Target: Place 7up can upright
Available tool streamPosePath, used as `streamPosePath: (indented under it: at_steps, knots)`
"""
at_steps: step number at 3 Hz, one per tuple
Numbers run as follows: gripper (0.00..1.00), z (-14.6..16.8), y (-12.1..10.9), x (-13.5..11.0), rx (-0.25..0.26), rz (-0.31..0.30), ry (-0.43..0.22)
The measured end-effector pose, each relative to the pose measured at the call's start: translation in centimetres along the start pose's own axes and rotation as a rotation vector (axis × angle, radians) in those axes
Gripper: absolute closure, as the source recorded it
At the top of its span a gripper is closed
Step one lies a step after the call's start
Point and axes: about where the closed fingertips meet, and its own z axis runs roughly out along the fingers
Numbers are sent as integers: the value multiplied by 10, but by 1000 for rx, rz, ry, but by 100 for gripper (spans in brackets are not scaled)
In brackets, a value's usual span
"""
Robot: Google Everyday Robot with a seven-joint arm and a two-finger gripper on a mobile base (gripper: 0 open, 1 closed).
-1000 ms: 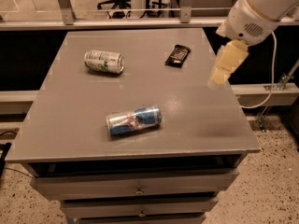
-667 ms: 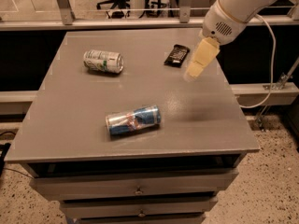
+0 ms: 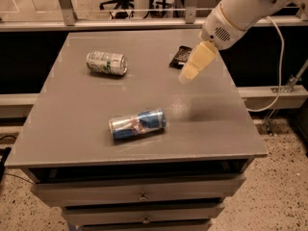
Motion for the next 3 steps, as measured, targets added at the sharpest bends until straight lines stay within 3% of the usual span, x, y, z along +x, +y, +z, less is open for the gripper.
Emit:
streamPosePath:
  at_steps: [2,3]
  knots:
    - [0,55,-9,-115,-39,-33,-248]
    - [0,77,-14,-160,-60,-39,-309]
